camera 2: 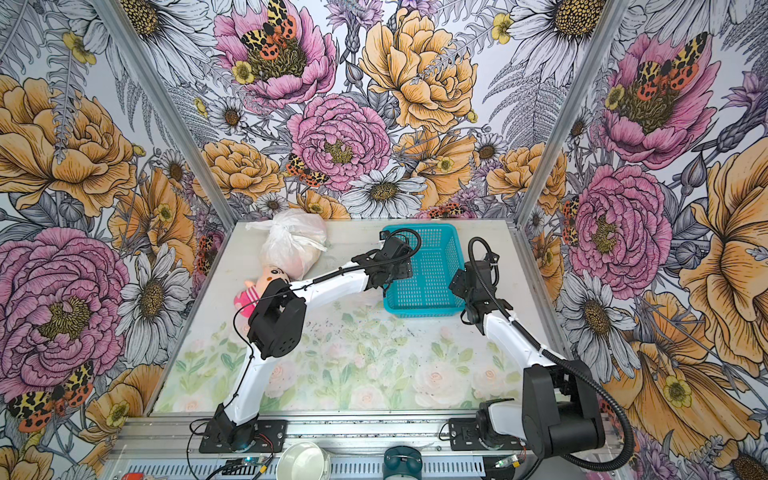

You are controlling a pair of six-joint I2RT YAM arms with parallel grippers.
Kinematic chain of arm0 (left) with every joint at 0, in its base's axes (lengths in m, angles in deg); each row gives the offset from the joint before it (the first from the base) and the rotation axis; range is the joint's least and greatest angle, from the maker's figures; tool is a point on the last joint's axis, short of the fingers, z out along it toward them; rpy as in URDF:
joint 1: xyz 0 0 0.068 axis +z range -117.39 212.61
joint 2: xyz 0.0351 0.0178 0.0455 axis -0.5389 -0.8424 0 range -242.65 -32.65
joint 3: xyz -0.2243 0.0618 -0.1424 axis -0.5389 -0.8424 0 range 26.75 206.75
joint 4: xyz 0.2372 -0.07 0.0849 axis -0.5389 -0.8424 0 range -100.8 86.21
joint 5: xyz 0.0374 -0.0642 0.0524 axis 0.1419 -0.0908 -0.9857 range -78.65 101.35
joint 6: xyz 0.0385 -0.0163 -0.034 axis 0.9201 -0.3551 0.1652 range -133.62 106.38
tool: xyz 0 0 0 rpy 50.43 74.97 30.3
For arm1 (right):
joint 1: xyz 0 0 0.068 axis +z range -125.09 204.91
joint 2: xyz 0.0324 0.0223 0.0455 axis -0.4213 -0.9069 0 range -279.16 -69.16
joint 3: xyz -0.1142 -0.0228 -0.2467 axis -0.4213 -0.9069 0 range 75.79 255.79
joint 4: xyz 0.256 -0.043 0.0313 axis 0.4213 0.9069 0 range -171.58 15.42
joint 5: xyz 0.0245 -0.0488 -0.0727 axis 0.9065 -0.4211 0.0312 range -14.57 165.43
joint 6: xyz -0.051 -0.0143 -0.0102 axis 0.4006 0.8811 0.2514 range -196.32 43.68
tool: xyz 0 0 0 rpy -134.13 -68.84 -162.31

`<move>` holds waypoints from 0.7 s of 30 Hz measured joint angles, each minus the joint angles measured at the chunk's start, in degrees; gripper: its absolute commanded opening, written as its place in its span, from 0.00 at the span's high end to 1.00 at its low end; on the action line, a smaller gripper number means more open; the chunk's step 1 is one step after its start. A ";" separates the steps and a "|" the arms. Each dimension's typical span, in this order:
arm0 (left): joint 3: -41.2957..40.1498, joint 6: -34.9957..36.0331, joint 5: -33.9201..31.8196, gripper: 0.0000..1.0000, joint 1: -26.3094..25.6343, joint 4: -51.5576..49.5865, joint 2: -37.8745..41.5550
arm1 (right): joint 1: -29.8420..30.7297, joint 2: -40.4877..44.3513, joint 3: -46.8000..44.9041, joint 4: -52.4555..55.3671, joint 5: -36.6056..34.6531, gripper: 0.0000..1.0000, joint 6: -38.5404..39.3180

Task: Untie the knot of the plastic bag and take out the fruit
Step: Rotate the basket at the top-left of the table, then move the plastic bag to the center of the table.

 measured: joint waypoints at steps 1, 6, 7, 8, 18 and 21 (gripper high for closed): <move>0.04 0.33 0.11 0.04 0.00 0.04 0.00 | -0.37 0.50 -0.17 0.31 -0.55 0.08 -0.11; 0.72 3.34 0.11 0.01 0.17 0.07 0.07 | -3.41 4.42 -1.68 2.58 -2.16 0.05 -0.50; 0.74 4.26 0.11 0.01 0.24 0.04 0.35 | -3.89 5.62 -1.70 3.43 -2.60 0.06 -0.52; 0.74 4.98 0.07 0.01 0.35 -0.13 0.74 | -4.07 6.69 -1.70 3.78 -2.73 0.06 -0.50; -10.71 13.46 -12.13 0.01 1.57 0.92 27.56 | 7.56 17.33 0.09 5.68 -4.15 0.06 3.56; -20.02 13.42 -16.81 0.01 5.29 2.82 39.93 | 13.27 16.81 1.97 4.96 -4.17 0.06 5.53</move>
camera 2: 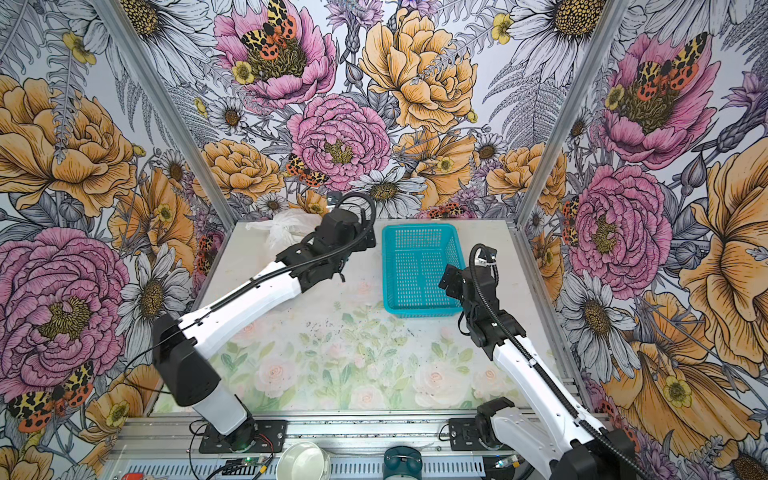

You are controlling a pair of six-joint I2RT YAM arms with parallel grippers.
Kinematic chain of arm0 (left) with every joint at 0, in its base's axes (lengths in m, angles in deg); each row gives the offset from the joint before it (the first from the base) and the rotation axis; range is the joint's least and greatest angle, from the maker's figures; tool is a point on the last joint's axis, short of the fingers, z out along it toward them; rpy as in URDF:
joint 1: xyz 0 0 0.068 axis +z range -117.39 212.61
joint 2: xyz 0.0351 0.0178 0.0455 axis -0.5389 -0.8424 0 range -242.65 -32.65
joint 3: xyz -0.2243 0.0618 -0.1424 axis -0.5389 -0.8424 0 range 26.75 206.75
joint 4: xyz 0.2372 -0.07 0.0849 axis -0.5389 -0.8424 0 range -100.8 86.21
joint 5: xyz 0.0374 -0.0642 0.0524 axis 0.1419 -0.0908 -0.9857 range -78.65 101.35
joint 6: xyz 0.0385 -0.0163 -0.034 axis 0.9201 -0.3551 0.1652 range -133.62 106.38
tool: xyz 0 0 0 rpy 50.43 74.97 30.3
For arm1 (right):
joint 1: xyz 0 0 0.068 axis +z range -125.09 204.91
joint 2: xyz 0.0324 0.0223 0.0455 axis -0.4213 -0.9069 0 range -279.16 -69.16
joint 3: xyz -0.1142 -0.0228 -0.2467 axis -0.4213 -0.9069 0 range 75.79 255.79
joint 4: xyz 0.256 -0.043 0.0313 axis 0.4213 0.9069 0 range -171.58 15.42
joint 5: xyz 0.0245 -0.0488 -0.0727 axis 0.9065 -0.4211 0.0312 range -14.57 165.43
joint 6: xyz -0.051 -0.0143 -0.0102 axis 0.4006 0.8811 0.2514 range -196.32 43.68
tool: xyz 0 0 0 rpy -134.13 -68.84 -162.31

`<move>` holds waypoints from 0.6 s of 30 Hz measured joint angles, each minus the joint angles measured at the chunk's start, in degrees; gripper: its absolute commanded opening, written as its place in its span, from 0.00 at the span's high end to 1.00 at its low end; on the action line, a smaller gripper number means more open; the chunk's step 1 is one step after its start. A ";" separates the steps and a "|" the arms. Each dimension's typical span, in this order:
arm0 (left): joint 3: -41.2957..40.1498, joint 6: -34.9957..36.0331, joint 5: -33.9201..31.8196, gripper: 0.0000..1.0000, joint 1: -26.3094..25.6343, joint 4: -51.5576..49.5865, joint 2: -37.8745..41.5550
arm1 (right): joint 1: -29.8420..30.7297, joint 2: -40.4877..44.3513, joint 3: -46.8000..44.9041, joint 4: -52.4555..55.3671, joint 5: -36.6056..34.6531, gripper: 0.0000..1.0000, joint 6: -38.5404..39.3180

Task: Untie the knot of the plastic bag and take out the fruit
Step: Move the plastic bag to the center of the table.

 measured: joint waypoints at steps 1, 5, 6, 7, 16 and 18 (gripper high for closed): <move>-3.67 -0.46 -1.03 0.01 2.47 0.48 3.58 | 1.81 -0.76 0.55 -0.68 0.00 0.06 0.59; -18.45 -3.34 -0.07 0.01 16.63 2.05 12.55 | 7.43 -7.06 2.95 -3.19 0.17 0.07 2.29; -21.92 -4.20 1.73 0.01 21.05 2.34 13.40 | 8.44 -9.27 3.58 -3.82 0.33 0.07 2.71; -24.63 -5.01 3.76 0.01 25.09 2.47 13.57 | 9.27 -11.63 4.22 -4.39 0.61 0.07 2.91; -29.33 -7.26 15.21 0.01 36.76 4.59 10.12 | 9.97 -20.92 5.03 -9.03 1.70 0.05 2.93; -27.78 -7.26 16.81 0.01 36.87 5.29 8.44 | 9.97 -20.92 5.01 -10.19 1.84 0.05 2.93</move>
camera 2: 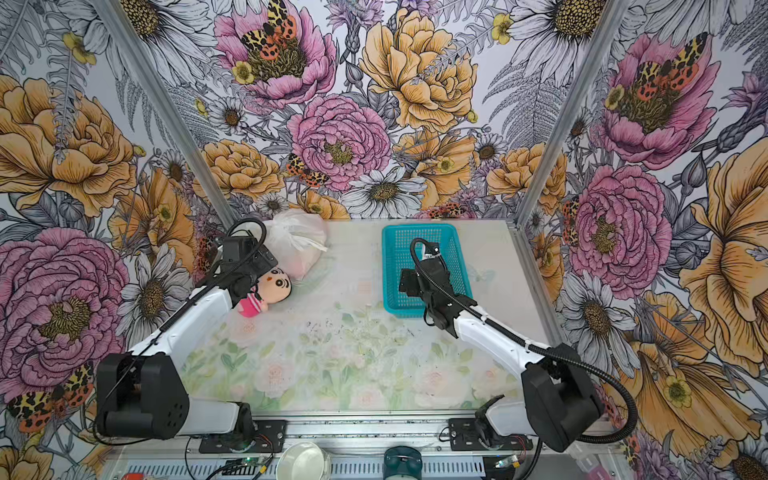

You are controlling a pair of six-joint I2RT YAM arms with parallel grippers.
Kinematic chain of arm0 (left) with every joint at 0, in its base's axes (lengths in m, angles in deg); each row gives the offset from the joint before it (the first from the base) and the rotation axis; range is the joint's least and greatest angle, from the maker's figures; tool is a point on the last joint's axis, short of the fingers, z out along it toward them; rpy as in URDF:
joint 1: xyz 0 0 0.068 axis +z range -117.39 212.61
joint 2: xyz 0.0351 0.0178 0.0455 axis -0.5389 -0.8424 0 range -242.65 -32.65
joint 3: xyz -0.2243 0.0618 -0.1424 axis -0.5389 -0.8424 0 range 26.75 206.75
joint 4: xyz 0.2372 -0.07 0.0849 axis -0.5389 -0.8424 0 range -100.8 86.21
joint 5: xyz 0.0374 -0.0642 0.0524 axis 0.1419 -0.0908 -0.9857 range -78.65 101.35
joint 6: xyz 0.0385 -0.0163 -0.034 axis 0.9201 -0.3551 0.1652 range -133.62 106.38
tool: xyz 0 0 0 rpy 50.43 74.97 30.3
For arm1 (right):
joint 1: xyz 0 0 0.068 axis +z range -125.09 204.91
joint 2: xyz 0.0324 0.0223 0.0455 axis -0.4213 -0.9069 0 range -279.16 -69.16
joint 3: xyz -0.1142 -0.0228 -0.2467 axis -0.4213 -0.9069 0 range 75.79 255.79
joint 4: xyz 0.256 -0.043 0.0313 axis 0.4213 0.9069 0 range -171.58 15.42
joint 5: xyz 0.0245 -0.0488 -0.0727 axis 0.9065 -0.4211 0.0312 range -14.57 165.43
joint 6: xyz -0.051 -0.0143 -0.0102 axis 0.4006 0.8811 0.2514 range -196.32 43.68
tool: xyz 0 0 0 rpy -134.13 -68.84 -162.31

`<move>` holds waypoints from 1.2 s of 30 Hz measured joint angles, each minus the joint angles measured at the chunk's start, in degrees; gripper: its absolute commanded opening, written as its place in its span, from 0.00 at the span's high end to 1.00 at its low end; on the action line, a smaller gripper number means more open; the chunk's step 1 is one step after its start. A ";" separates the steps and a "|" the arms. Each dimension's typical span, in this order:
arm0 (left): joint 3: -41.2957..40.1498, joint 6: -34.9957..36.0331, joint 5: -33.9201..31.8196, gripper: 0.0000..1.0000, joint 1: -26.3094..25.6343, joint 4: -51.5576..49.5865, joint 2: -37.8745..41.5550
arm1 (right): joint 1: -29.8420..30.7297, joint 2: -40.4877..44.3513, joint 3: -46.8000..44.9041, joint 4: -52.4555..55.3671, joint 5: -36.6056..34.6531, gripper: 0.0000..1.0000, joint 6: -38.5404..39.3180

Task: Untie the knot of the plastic bag and take out the fruit
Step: Move the plastic bag to the center of the table.

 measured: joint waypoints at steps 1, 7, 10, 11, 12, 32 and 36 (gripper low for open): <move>0.66 -0.02 0.48 0.01 0.13 0.37 -0.83 | 0.00 0.00 0.02 -0.63 0.11 0.04 0.00; 5.49 0.04 1.97 0.02 0.35 1.07 -7.21 | 0.00 0.22 -0.37 -1.42 -0.11 0.03 0.39; 9.62 0.46 2.27 0.03 0.35 1.14 -12.13 | 0.00 0.37 -0.63 -1.38 -0.28 0.03 0.42; 10.97 0.68 2.34 0.03 0.35 1.16 -13.49 | 0.00 0.59 -0.79 -1.36 -0.28 0.03 0.42; 13.00 0.96 2.36 0.03 0.35 1.03 -15.43 | 0.00 0.92 -1.03 -1.36 -0.28 0.03 0.42; 32.13 4.20 1.31 1.00 -0.17 -5.35 -34.80 | 4.63 -0.17 1.60 -3.06 -0.96 0.10 4.98; 33.92 5.79 1.36 1.00 -1.95 -5.97 -34.80 | 7.28 -1.97 4.85 -5.18 -1.14 0.10 7.13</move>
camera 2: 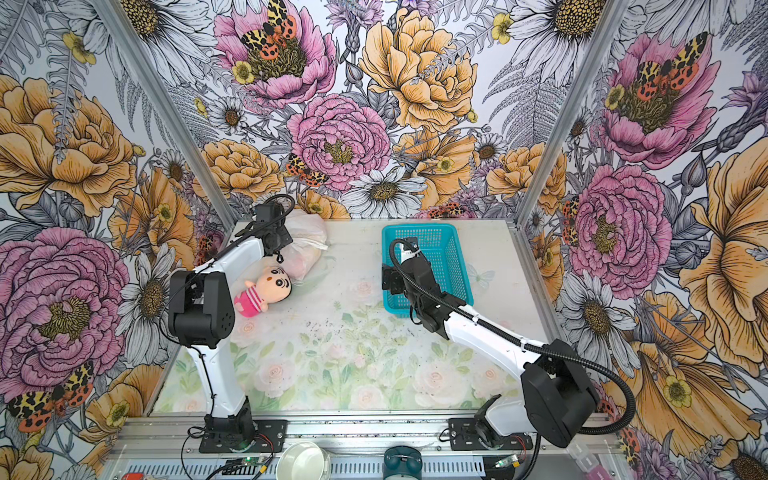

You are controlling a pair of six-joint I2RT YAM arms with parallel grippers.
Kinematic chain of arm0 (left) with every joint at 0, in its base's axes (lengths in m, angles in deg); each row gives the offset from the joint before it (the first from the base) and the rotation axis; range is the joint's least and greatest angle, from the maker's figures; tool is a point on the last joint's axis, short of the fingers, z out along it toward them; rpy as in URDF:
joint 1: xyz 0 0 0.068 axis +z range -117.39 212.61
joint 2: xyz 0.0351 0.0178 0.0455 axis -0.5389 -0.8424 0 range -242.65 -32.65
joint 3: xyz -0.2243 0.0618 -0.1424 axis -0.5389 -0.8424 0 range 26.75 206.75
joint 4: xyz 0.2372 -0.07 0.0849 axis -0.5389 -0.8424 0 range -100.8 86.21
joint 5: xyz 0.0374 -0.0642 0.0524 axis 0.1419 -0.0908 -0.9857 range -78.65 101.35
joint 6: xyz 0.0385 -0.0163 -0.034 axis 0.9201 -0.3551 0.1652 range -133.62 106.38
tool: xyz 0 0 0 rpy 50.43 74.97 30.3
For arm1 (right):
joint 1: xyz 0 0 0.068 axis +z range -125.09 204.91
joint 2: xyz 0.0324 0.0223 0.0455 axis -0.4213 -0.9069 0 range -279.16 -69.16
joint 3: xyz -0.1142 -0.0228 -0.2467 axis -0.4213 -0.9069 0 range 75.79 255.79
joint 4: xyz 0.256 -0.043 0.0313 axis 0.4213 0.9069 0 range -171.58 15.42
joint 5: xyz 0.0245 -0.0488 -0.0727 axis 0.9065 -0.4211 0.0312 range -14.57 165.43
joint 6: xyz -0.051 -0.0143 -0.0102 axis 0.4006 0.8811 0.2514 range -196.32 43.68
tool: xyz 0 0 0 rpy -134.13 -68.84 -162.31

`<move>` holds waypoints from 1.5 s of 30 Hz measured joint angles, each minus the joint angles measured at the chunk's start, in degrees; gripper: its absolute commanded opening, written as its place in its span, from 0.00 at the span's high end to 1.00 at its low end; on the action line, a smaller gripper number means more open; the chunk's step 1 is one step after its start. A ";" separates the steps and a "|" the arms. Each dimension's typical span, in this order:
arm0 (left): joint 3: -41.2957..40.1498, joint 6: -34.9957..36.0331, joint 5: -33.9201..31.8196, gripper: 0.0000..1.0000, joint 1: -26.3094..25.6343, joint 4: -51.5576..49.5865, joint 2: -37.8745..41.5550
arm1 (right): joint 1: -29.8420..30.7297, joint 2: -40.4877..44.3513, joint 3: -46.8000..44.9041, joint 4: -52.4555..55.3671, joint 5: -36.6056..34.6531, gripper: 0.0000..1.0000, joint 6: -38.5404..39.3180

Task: Untie the knot of the plastic bag and take out the fruit
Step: Move the plastic bag to the center of the table.

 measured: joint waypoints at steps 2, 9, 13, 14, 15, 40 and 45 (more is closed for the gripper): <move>1.22 0.79 0.02 1.00 -1.14 -0.50 0.00 | -0.04 -0.74 1.66 -0.11 -0.02 0.10 0.39; 3.52 4.28 0.11 1.00 -8.17 -1.07 1.20 | -0.24 -1.07 2.99 0.24 -1.03 0.09 0.68; 2.82 5.77 0.42 1.00 -14.08 -1.44 3.98 | -0.90 1.44 0.87 0.81 -2.60 0.09 0.09; 1.79 6.19 0.44 1.00 -15.69 -1.40 5.35 | -1.29 2.62 -0.09 1.05 -2.99 0.09 -0.09; 0.39 6.38 0.42 1.00 -17.29 -1.42 7.08 | -1.81 3.80 -1.09 1.27 -3.30 0.09 -0.37; -23.82 3.65 1.62 0.17 -30.14 4.98 28.76 | -1.03 6.29 -4.94 3.21 3.41 0.08 -4.63; -30.36 1.18 -2.08 0.01 -30.03 5.81 41.48 | 3.37 5.05 -4.90 0.92 3.06 0.07 -4.15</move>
